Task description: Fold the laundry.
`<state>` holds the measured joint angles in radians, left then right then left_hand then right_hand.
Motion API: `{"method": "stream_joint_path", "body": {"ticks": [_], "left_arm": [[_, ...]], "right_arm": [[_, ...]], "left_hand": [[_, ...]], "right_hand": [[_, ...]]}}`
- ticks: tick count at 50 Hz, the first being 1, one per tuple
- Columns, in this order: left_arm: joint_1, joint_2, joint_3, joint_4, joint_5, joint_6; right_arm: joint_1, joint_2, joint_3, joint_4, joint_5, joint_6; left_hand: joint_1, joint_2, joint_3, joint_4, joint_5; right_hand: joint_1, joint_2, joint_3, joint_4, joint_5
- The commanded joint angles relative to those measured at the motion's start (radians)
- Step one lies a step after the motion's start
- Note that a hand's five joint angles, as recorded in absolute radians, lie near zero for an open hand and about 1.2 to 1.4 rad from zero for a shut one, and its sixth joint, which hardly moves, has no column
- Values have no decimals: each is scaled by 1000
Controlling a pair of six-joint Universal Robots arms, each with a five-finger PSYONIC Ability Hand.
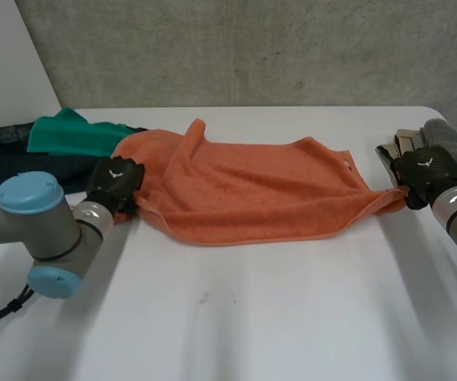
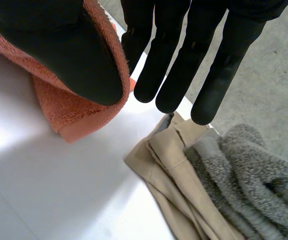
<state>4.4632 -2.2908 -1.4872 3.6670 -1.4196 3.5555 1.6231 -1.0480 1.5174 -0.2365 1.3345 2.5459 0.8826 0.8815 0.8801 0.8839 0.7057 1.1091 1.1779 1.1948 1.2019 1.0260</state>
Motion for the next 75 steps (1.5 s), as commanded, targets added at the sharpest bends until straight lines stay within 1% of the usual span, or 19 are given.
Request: {"method": "stream_joint_path", "body": {"ticks": [1,8,13,20,24,26,30,34,39,43,50,63,64,65,66,67,68,70,75], "left_arm": [[22,100,-57,7,-61,8],[57,90,-111,16,-65,117],[88,111,-171,24,-52,223],[80,370,-321,-44,-59,295],[82,566,-430,-229,-58,345],[91,663,-485,-387,-58,393],[97,723,-544,-614,-51,437],[87,719,-551,-740,-50,444],[96,674,-498,-674,-51,444],[84,565,-412,-553,-59,447],[38,325,-190,-362,-62,437],[-36,-2,183,-294,-102,434],[-38,-13,197,-286,-116,436],[-44,-27,215,-271,-145,443],[-50,-29,219,-262,-159,444],[-58,-29,220,-251,-169,444],[-65,-29,222,-239,-177,444],[-90,-27,222,-210,-193,434],[-113,34,203,-193,-200,428]], "right_arm": [[1,-14,-2,28,3,-38],[11,-37,3,65,2,-47],[3,-43,3,75,3,-59],[-5,-87,12,176,3,-137],[-28,-190,44,368,-3,-292],[-86,-253,73,498,-3,-409],[-184,-343,153,679,-11,-623],[-226,-362,202,709,-28,-697],[-216,-359,205,620,-31,-632],[-212,-255,169,501,-35,-546],[-112,-63,-23,306,1,-360],[-42,184,-288,121,104,-282],[-42,201,-307,121,120,-282],[-36,224,-336,126,159,-280],[-29,232,-344,126,182,-280],[-23,238,-350,128,205,-279],[-10,238,-356,131,241,-276],[3,233,-353,135,261,-276],[4,154,-310,180,232,-247]], "left_hand": [[12,13,15,11,15],[15,16,17,13,17],[513,514,515,511,515],[514,515,516,512,516],[514,515,516,512,516],[514,515,516,512,516],[514,515,516,512,516],[514,515,516,512,516],[514,515,516,512,516],[514,515,516,512,516],[514,515,516,512,516],[514,515,516,512,516],[412,413,415,411,415],[-170,-169,-168,-171,-168],[-458,-457,-455,-459,-455],[-629,-628,-627,-630,-627],[-669,-668,-666,-670,-666],[-660,-659,-658,-662,-658],[-654,-653,-652,-656,-652]], "right_hand": [[287,218,201,194,196],[287,218,201,194,196],[287,218,201,194,196],[287,218,201,194,196],[287,218,201,194,196],[287,218,201,194,196],[287,218,201,194,196],[287,218,201,194,196],[287,218,201,194,196],[287,218,201,194,196],[287,218,201,194,196],[287,218,201,194,196],[287,218,201,194,196],[-258,-327,-344,-351,-350],[-554,-623,-640,-647,-646],[-775,-844,-861,-868,-867],[-900,-968,-985,-992,-991],[-935,-1003,-1020,-1027,-1026],[-935,-1003,-1020,-1027,-1026]]}}
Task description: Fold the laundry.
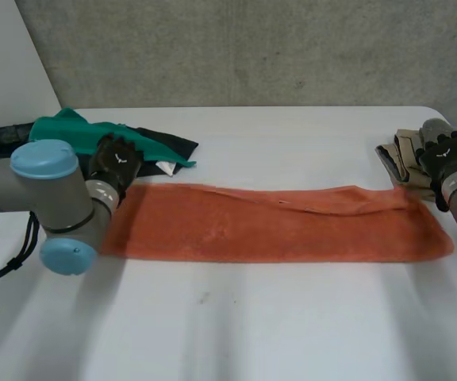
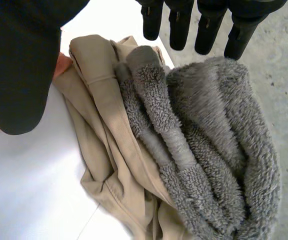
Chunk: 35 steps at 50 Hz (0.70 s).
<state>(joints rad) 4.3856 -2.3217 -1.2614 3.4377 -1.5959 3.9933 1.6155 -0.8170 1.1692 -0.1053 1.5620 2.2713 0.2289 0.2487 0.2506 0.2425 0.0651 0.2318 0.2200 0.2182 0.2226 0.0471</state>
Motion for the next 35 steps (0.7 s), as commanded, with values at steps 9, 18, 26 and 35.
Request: {"method": "stream_joint_path", "body": {"ticks": [9,18,26,35], "left_arm": [[-55,228,-118,29,-18,-83],[-54,257,-205,37,-13,-126],[-63,255,-239,37,-15,-213],[-78,327,-335,41,-4,-341]], "right_arm": [[6,-212,61,153,-169,148],[4,-177,109,208,-298,175],[4,-68,112,-31,-284,267],[-71,-210,274,-98,-295,383]], "left_hand": [[-1,-21,-22,-14,-11],[-1,-21,-22,-14,-11],[5,-15,-16,-8,-6],[5,-15,-16,-8,-6]], "right_hand": [[-57,-46,-44,-48,-47],[-57,-46,-44,-48,-47],[153,164,166,162,163],[88,100,102,97,98]]}}
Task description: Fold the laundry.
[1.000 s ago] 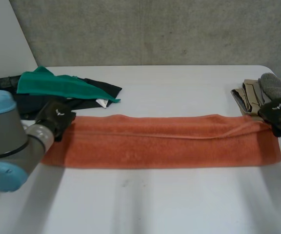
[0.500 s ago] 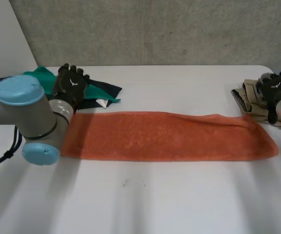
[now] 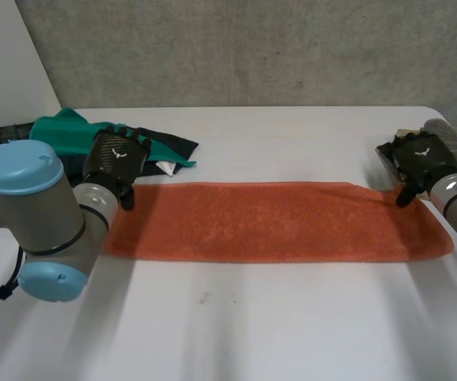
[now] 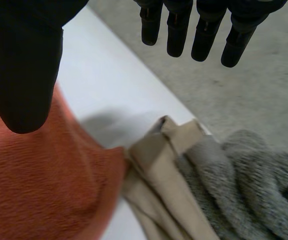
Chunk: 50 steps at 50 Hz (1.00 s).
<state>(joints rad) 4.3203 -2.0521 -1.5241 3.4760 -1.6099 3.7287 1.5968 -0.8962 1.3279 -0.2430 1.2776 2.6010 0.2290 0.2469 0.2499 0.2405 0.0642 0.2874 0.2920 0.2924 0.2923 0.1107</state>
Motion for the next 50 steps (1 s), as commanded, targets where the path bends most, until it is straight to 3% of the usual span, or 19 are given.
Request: {"method": "stream_joint_path", "body": {"ticks": [1,3,7,14,20,23,24,25,30,40,43,50], "left_arm": [[-14,65,-82,3,15,-81],[-14,82,-99,5,27,-89],[-17,116,-133,23,61,-119],[-21,122,-153,48,64,-164],[-28,121,-154,48,64,-167],[-28,121,-154,49,64,-167],[-28,121,-154,48,62,-167],[-28,121,-154,48,62,-167],[-31,131,-156,48,61,-167],[-28,196,-183,46,58,-168],[-25,211,-197,48,59,-167],[-16,273,-205,45,53,-171]], "right_arm": [[-58,-154,125,75,-14,47],[-83,-214,154,213,-33,18],[-144,-234,212,326,-95,-65],[-182,-227,286,304,-118,-231],[-189,-142,286,228,-116,-245],[-190,-106,280,194,-116,-249],[-192,-99,277,188,-116,-249],[-202,-95,266,171,-110,-243],[-279,-109,246,148,-37,-252],[-477,-191,145,154,3,-398],[-443,-202,145,157,0,-398],[-128,-300,151,117,-27,-219]], "left_hand": [[5,-13,-16,-6,-5],[5,-13,-16,-6,-5],[5,-13,-16,-6,-5],[5,-13,-16,-6,-5],[5,-13,-16,-6,-5],[5,-13,-16,-6,-5],[5,-13,-16,-6,-5],[5,-13,-16,-6,-5],[5,-13,-16,-6,-5],[5,-13,-16,-6,-5],[5,-13,-16,-6,-5],[5,-13,-16,-6,-5]], "right_hand": [[35,31,30,30,38],[41,37,36,36,43],[79,75,74,74,81],[103,98,98,98,105],[156,151,150,151,158],[430,426,425,426,433],[690,686,685,686,693],[1105,1100,1100,1100,1107],[1109,1104,1104,1104,1111],[1109,1104,1104,1104,1111],[1109,1104,1104,1104,1111],[1109,1104,1104,1104,1111]]}}
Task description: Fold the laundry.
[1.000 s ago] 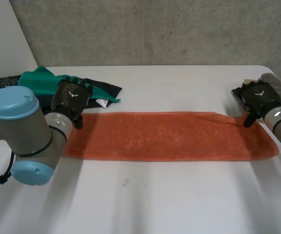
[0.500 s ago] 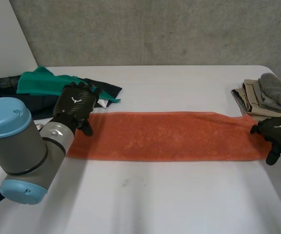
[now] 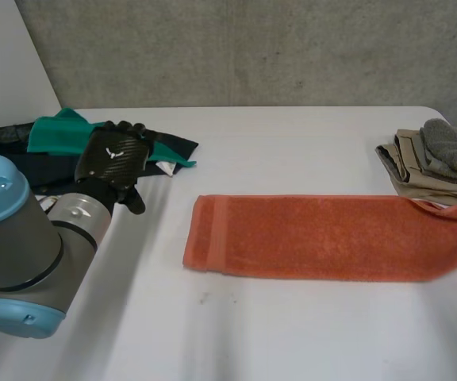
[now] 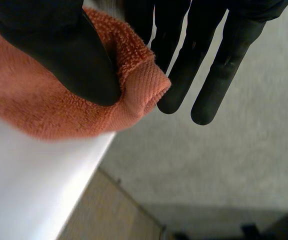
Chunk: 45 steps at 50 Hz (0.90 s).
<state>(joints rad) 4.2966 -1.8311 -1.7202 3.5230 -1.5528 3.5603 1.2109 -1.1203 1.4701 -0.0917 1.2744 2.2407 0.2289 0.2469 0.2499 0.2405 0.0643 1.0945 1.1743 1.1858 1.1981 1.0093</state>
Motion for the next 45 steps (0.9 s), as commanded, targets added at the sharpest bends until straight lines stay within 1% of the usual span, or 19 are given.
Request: {"method": "stream_joint_path", "body": {"ticks": [1,4,5,8,12,18,19,20,21,22,23,24,26,27,30,31,33,39,45], "left_arm": [[8,58,-9,-3,-4,-3],[14,82,-9,-4,-6,-3],[22,91,-10,-6,-6,-5],[23,98,-10,-10,-4,-5],[19,96,-16,-9,-3,-5],[5,81,-12,1,0,-3],[2,76,-7,1,-1,-3],[-6,61,2,2,-1,-3],[-11,52,7,2,0,-3],[-21,38,17,2,0,-3],[-32,29,27,2,0,-3],[-61,3,52,4,-1,-3],[-81,-17,76,4,-3,-3],[-99,-37,97,4,-4,-3],[-124,-59,125,4,-3,-3],[-145,-74,140,4,-1,-5],[-179,-92,159,4,0,-5],[-331,-224,270,7,2,-2],[-394,-381,373,4,3,2]], "right_arm": [[345,-87,12,-57,-36,169],[499,-85,15,-104,-66,189],[598,-84,16,-132,-88,195],[728,-67,18,-169,-128,191],[912,87,1,-216,-194,175],[1010,198,-1,-232,-228,97],[1013,201,-5,-232,-219,89],[1012,204,-20,-215,-186,82],[1013,203,-25,-209,-161,86],[1013,197,-19,-207,-138,91],[1015,188,-14,-201,-109,99],[1006,182,-8,-191,-68,126],[986,162,9,-186,-32,164],[936,108,36,-174,-17,213],[834,-19,108,-148,-32,299],[770,-100,158,-135,-53,345],[728,-143,191,-129,-67,376],[621,-164,323,-128,-101,364],[582,-156,378,-129,-87,298]], "left_hand": [[5,-13,-16,-6,-5],[5,-13,-16,-6,-5],[5,-13,-16,-6,-5],[5,-13,-16,-6,-5],[5,-13,-16,-6,-5],[5,-13,-16,-6,-5],[5,-13,-16,-6,-5],[5,-13,-16,-6,-5],[5,-13,-16,-6,-5],[5,-13,-16,-6,-5],[5,-13,-16,-6,-5],[5,-13,-16,-6,-5],[8,-10,-13,-3,-2],[8,-10,-13,-3,-2],[8,-10,-13,-3,-2],[8,-10,-13,-3,-2],[8,-10,-13,-3,-2],[23,5,2,11,13],[23,5,2,11,13]], "right_hand": [[302,222,210,198,212],[302,222,210,198,212],[302,222,210,198,212],[302,222,210,198,212],[302,222,210,198,212],[302,222,210,198,212],[302,222,210,198,212],[-20,-100,-111,-123,-109],[-468,-547,-559,-571,-557],[-780,-860,-872,-884,-870],[-920,-1000,-1011,-1024,-1009],[-920,-1000,-1011,-1024,-1009],[-920,-1000,-1011,-1024,-1009],[-920,-1000,-1011,-1024,-1009],[-920,-1000,-1011,-1024,-1009],[-920,-1000,-1011,-1024,-1009],[-920,-1000,-1011,-1024,-1009],[-920,-1000,-1011,-1024,-1009],[-920,-1000,-1011,-1024,-1009]]}}
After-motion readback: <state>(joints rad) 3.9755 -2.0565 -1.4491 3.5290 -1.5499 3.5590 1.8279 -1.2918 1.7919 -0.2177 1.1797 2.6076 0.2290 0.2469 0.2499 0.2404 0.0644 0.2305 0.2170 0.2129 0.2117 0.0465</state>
